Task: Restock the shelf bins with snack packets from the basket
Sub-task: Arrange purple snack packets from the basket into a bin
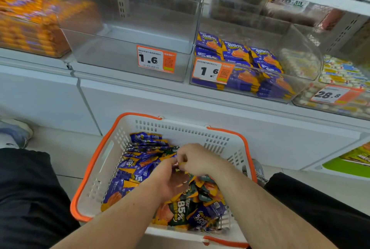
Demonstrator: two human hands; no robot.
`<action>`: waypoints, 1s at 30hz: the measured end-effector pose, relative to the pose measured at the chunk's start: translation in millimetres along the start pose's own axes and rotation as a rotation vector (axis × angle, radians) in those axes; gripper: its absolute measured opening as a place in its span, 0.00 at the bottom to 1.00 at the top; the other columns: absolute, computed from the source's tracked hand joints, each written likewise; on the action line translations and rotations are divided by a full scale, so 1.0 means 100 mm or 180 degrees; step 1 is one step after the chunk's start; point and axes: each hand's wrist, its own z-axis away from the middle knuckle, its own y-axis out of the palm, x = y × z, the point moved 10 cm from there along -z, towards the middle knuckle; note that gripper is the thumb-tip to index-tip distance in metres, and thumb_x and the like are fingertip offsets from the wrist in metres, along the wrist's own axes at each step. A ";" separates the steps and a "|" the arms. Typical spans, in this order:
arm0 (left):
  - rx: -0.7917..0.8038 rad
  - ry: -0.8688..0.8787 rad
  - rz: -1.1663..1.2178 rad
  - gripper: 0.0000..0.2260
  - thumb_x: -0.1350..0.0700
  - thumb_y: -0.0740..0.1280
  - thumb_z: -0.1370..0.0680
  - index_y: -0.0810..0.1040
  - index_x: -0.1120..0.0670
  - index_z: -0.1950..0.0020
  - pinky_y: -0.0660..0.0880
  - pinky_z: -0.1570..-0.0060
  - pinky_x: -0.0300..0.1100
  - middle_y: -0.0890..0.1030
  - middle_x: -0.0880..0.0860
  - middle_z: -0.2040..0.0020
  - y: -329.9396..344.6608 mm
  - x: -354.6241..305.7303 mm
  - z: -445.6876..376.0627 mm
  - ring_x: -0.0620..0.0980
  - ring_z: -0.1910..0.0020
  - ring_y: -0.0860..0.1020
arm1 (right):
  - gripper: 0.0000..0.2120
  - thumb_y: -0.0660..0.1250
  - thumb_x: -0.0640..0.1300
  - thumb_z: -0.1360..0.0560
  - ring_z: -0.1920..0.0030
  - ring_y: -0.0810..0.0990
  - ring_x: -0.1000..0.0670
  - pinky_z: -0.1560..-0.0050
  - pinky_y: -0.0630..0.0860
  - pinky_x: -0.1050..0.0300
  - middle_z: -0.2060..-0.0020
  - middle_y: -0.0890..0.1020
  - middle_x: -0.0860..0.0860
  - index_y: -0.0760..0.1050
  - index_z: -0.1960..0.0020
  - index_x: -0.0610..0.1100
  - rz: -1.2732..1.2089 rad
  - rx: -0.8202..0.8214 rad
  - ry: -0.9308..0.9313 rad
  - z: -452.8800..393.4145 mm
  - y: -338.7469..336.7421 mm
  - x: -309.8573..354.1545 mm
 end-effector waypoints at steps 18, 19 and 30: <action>-0.0093 0.2901 -0.1135 0.11 0.69 0.67 0.28 0.82 0.55 0.54 0.76 0.60 0.43 0.86 0.53 0.60 0.75 -1.83 1.25 0.51 0.60 0.83 | 0.21 0.71 0.57 0.43 0.49 0.71 0.48 0.48 0.72 0.50 0.50 0.71 0.53 0.64 0.58 0.51 -0.0442 -0.2793 -0.0218 0.52 -1.40 0.32; -0.0060 0.3002 -0.1190 0.10 0.69 0.67 0.29 0.82 0.55 0.54 0.76 0.61 0.44 0.85 0.54 0.60 0.86 -1.92 1.32 0.52 0.60 0.83 | 0.21 0.70 0.57 0.43 0.50 0.72 0.47 0.50 0.73 0.49 0.51 0.71 0.53 0.64 0.59 0.50 -0.0473 -0.3018 -0.0287 0.59 -1.53 0.33; -0.0595 0.4958 -0.2980 0.13 0.48 0.63 0.23 0.80 0.53 0.45 0.73 0.45 0.46 0.81 0.49 0.47 1.95 -3.18 2.01 0.45 0.47 0.77 | 0.25 0.69 0.62 0.45 0.52 0.74 0.49 0.51 0.74 0.48 0.58 0.74 0.56 0.67 0.54 0.52 -0.1027 -0.3734 0.0189 0.95 -2.95 -0.32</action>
